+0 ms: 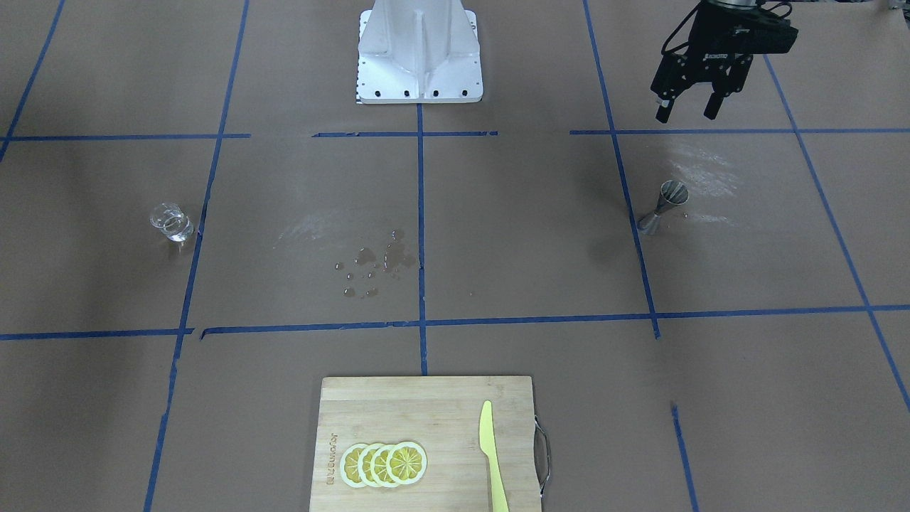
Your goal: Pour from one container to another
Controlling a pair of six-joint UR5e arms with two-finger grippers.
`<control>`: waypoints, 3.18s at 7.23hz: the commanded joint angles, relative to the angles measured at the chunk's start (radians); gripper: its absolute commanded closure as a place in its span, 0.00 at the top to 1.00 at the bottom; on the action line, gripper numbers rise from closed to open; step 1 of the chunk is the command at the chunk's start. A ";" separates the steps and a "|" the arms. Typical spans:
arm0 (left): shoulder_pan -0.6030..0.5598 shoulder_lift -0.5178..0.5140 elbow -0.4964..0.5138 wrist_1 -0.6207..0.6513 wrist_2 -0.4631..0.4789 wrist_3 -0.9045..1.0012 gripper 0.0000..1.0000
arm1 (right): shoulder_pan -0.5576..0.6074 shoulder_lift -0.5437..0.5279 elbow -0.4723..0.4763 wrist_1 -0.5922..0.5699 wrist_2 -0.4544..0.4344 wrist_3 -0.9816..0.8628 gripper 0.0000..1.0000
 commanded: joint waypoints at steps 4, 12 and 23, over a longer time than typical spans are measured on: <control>0.242 -0.206 0.256 0.231 0.490 -0.351 0.99 | -0.058 -0.011 0.091 0.000 0.001 0.060 1.00; 0.227 -0.353 0.490 0.313 0.757 -0.344 0.94 | -0.183 -0.039 0.158 0.002 -0.057 0.210 1.00; 0.154 -0.402 0.516 0.310 0.765 -0.341 0.00 | -0.303 -0.076 0.211 0.005 -0.186 0.276 1.00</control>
